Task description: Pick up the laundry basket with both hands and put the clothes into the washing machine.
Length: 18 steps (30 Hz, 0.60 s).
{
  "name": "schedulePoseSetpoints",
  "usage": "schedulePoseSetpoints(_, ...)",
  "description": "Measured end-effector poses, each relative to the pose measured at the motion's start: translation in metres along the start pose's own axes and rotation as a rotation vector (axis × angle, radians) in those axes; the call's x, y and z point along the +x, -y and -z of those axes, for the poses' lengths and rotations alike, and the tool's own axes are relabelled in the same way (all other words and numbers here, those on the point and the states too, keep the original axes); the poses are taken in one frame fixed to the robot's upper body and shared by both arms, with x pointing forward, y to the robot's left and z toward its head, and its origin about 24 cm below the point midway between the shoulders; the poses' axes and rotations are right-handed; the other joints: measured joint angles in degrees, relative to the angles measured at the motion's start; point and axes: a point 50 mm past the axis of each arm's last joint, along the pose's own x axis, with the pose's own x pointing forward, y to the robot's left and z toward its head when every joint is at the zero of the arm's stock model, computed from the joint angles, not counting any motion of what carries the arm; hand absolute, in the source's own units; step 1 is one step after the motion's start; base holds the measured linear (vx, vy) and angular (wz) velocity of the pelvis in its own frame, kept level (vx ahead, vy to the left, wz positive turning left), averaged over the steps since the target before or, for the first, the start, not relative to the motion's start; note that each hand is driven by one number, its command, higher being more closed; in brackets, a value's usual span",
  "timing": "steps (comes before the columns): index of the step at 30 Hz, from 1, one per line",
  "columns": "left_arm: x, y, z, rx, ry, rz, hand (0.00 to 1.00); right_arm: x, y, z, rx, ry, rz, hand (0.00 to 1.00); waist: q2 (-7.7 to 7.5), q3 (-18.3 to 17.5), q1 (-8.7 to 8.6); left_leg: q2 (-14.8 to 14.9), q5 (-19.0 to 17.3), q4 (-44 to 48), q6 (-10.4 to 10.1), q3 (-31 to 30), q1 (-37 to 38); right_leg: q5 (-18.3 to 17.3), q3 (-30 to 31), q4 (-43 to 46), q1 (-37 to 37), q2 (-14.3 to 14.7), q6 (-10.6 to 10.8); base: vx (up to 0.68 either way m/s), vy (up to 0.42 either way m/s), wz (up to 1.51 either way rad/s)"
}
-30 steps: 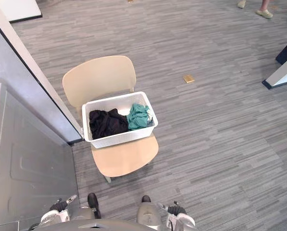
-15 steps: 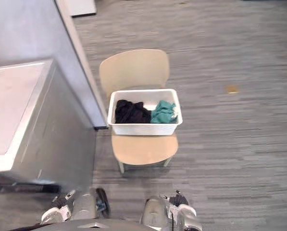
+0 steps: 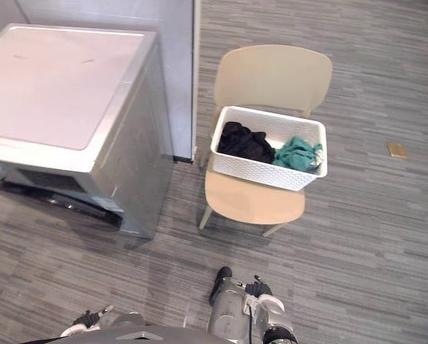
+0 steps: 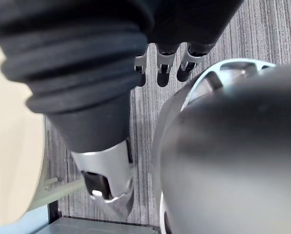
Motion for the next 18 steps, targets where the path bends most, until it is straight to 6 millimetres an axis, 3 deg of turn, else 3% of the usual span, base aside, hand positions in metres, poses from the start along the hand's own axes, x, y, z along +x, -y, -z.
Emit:
schedulePoseSetpoints(2, 0.000, 0.000, -0.002, 0.027, 0.013, 0.005, 0.00, 0.000, 0.003, 0.004, -0.012, -0.020, 0.006, 0.00, -0.72, 0.45, 0.08, -2.23, 0.24, -1.46, 0.79, 0.00, 0.29, 3.52, 0.44, -3.54, 1.62, -0.99, 1.22, -0.35, 0.159, 0.12)
schedulePoseSetpoints(5, 0.000, -0.004, 0.001, 0.073, 0.008, -0.005, 0.00, -0.003, 0.004, 0.016, -0.006, -0.049, 0.009, 0.00, -2.43, 1.50, 0.67, -5.15, 2.00, -4.19, 3.87, 1.11, 1.98, 9.34, 1.42, -10.55, 4.40, -0.99, 2.28, -0.27, 0.122, -0.08)
schedulePoseSetpoints(7, 0.000, -0.009, 0.008, 0.086, -0.013, -0.019, 0.00, -0.005, 0.003, 0.023, 0.015, -0.059, 0.009, 0.00, -3.02, 1.51, 0.97, -5.43, 2.19, -3.83, 4.60, 2.07, 2.33, 12.03, 2.96, -11.34, 4.56, -0.63, 2.52, -0.22, 0.087, -0.24)
schedulePoseSetpoints(8, -0.001, -0.011, 0.011, 0.097, -0.022, -0.023, 0.00, -0.005, 0.003, 0.023, 0.022, -0.058, 0.010, 0.00, -3.00, 1.46, 0.97, -4.88, 2.75, -3.83, 5.79, 2.99, 2.33, 15.25, 5.03, -11.29, 3.85, 0.34, 3.45, -0.21, 0.056, -0.25)
schedulePoseSetpoints(10, -0.001, -0.013, 0.013, 0.076, -0.032, -0.032, 0.00, -0.006, 0.001, 0.019, 0.046, -0.029, 0.003, 0.00, -2.31, 1.76, 0.89, -2.72, 3.58, -4.08, 6.95, 3.69, 1.99, 7.98, 9.04, 3.47, -0.03, 1.74, 4.01, -0.19, -0.020, -0.01)
schedulePoseSetpoints(11, -0.001, -0.016, 0.013, 0.076, -0.037, -0.043, 0.00, -0.008, -0.002, 0.024, 0.055, -0.026, -0.001, 0.00, -3.09, 1.32, 0.81, -1.44, 4.36, -4.10, 6.54, 3.13, 1.86, 1.93, 11.47, 16.62, -1.81, 3.21, 4.89, -0.12, -0.132, 0.22)
schedulePoseSetpoints(13, 0.000, -0.024, 0.012, 0.092, -0.035, -0.063, 0.00, -0.012, -0.008, 0.035, 0.073, -0.053, -0.012, 0.00, -5.34, -0.05, 1.15, -0.80, 5.17, -3.53, 6.02, 2.17, 0.83, -3.22, 14.78, 26.75, -1.16, 4.96, 5.00, -0.07, -0.225, 0.31)
schedulePoseSetpoints(14, 0.000, -0.026, 0.010, 0.077, -0.027, -0.069, 0.00, -0.013, -0.010, 0.040, 0.082, -0.067, -0.015, 0.00, -6.43, -0.59, 1.44, -0.96, 5.25, -2.59, 5.80, 1.53, -0.18, -4.57, 16.03, 25.28, -0.77, 5.69, 5.90, -0.06, -0.215, 0.21)
schedulePoseSetpoints(16, -0.001, -0.018, 0.015, 0.033, -0.047, -0.059, 0.00, -0.013, -0.002, 0.040, 0.096, -0.064, 0.011, 0.00, -3.23, -2.19, 2.17, 1.48, 7.96, -5.59, 5.92, 1.80, -0.94, -5.90, 16.95, 18.05, 2.08, 9.80, 6.73, -0.06, -0.140, 0.08)
schedulePoseSetpoints(17, -0.002, -0.017, 0.015, 0.021, -0.040, -0.060, 0.00, -0.013, -0.002, 0.038, 0.089, -0.057, 0.009, 0.00, -3.83, -2.35, 2.19, 0.37, 10.77, -8.23, 5.10, 1.63, -0.88, -9.95, 18.91, 20.41, 3.97, 9.53, 5.29, -0.05, -0.131, 0.28)
schedulePoseSetpoints(18, -0.002, -0.020, 0.013, 0.023, -0.030, -0.070, 0.00, -0.014, -0.003, 0.043, 0.084, -0.074, 0.005, 0.00, -4.19, -2.20, 2.04, -0.76, 11.59, -8.69, 5.08, 1.18, -0.89, -11.75, 20.13, 17.96, 6.29, 8.88, 5.34, -0.04, -0.212, 0.41)
